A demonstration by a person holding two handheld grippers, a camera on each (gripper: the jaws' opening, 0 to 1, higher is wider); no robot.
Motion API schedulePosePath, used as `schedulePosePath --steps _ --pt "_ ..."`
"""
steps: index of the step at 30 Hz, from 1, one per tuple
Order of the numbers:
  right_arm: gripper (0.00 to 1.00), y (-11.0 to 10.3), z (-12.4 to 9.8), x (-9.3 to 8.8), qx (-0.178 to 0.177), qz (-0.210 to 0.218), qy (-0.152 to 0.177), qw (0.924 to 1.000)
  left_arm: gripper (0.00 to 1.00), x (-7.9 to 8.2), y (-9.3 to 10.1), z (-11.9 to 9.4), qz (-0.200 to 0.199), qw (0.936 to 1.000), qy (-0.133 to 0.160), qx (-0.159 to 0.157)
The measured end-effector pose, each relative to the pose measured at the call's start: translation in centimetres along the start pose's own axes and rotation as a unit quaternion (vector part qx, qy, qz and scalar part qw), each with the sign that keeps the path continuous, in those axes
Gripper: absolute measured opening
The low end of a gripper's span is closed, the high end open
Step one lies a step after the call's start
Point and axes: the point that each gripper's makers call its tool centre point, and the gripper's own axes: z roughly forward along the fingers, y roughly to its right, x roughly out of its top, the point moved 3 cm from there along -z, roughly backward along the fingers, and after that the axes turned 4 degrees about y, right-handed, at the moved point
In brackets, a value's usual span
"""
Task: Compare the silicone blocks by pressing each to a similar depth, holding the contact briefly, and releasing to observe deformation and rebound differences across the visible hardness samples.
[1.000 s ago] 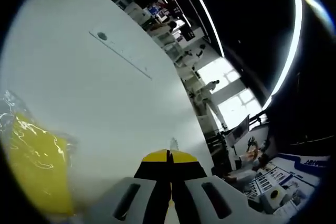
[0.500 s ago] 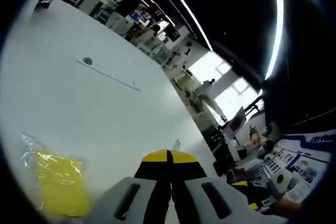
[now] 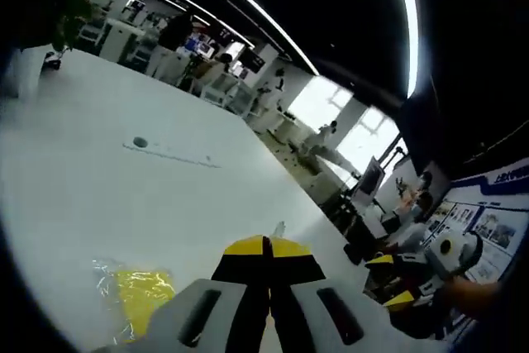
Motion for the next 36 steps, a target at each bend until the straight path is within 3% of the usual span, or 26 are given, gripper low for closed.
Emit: schedulePosePath --steps 4,11,15,25,30,36 --pt "0.46 -0.7 0.8 0.7 0.017 -0.013 0.003 0.9998 0.0 1.5 0.6 -1.3 0.031 0.9995 0.0 -0.01" --pt "0.48 -1.6 1.9 2.8 0.039 -0.043 0.016 0.9982 0.0 3.3 1.9 -2.9 0.055 0.9981 0.005 -0.026" --pt "0.49 -1.4 2.0 3.0 0.044 -0.055 0.015 0.9974 0.0 4.3 2.8 -3.6 0.068 0.9971 0.011 -0.033" --pt "0.51 -1.3 1.6 3.1 0.051 -0.059 0.017 0.9969 0.0 4.9 4.1 -3.8 0.095 0.9945 0.011 -0.042" --pt "0.54 -0.8 1.6 3.6 0.058 -0.062 0.016 0.9963 0.0 4.8 4.3 -3.7 0.085 0.9952 0.008 -0.049" --pt "0.57 -0.2 1.9 5.5 0.107 -0.081 0.01 0.9909 0.0 4.8 4.8 -3.0 0.086 0.9947 0.001 -0.056"
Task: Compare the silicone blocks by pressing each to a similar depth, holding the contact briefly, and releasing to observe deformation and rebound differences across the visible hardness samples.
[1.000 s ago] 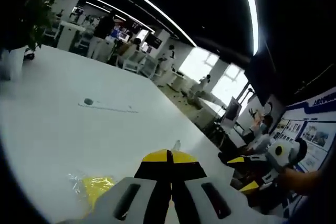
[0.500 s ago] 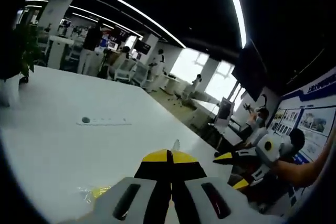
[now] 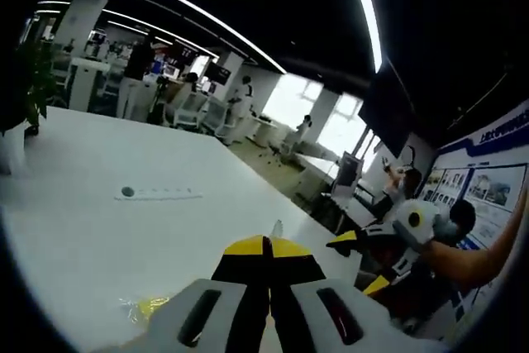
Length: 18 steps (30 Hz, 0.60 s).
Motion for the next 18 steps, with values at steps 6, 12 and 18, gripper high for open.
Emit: schedulePosePath --steps 6,12,18 --pt "0.57 2.0 1.5 2.0 0.04 -0.038 -0.011 0.9984 0.0 0.2 0.5 0.7 0.006 0.9999 -0.005 -0.009" --pt "0.58 2.8 4.3 2.9 0.09 -0.072 -0.038 0.9926 0.0 0.4 1.1 1.4 0.004 0.9997 -0.012 -0.022" --pt "0.58 1.8 7.6 3.6 0.153 -0.112 -0.058 0.9802 0.0 0.9 1.8 2.1 0.015 0.9993 -0.012 -0.033"
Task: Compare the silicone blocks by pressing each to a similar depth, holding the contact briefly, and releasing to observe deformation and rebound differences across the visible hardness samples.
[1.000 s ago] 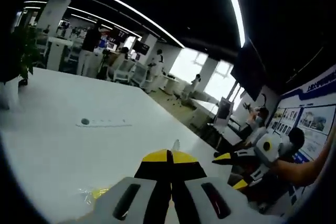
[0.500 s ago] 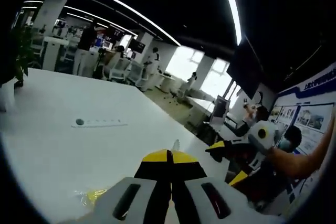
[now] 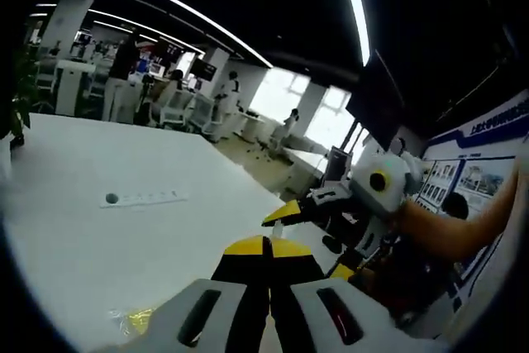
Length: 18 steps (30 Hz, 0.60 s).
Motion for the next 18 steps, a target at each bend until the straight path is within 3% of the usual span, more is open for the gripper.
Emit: schedulePosePath --steps 14,18 --pt "0.55 0.7 4.5 0.1 0.067 -0.03 -0.032 0.9968 0.0 1.3 1.0 0.9 0.004 0.9998 0.006 -0.02" --pt "0.47 0.4 5.0 0.1 0.081 -0.032 -0.036 0.9955 0.0 1.6 1.2 1.0 0.008 0.9997 0.008 -0.024"
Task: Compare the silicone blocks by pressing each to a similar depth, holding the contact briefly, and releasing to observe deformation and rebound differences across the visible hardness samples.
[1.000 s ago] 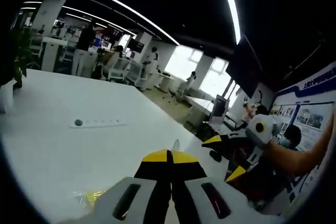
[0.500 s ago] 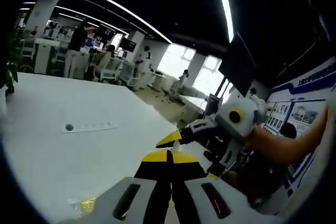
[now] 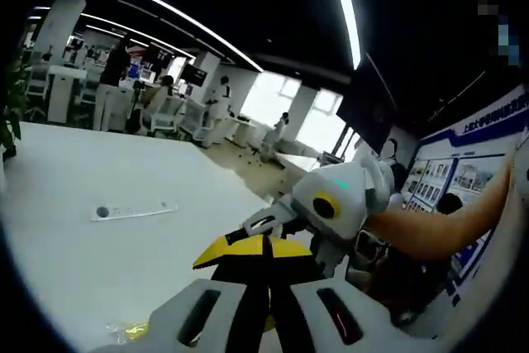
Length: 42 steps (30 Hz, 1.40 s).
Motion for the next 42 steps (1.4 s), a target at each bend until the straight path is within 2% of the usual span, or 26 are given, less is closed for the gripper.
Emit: schedulePosePath --steps 14,22,26,33,42 --pt "0.3 -1.0 0.1 0.1 0.031 0.016 -0.001 0.9994 0.0 -0.7 1.1 -0.1 0.003 0.9994 -0.019 -0.028" --pt "0.23 -2.6 -0.4 -0.3 0.063 0.07 -0.027 0.9952 0.0 -1.1 1.6 -0.4 0.001 0.9988 -0.025 -0.041" --pt "0.2 -2.9 -0.6 -0.4 0.073 0.077 -0.036 0.9937 0.0 -1.2 1.8 -0.4 0.002 0.9986 -0.027 -0.045" --pt "0.16 -3.5 -0.9 -0.6 0.087 0.096 -0.052 0.9902 0.0 -1.4 2.2 -0.5 0.004 0.9979 -0.034 -0.054" --pt "0.14 -4.1 -1.2 -0.8 0.089 0.093 -0.061 0.9898 0.0 -1.7 2.5 -0.4 0.005 0.9976 -0.039 -0.057"
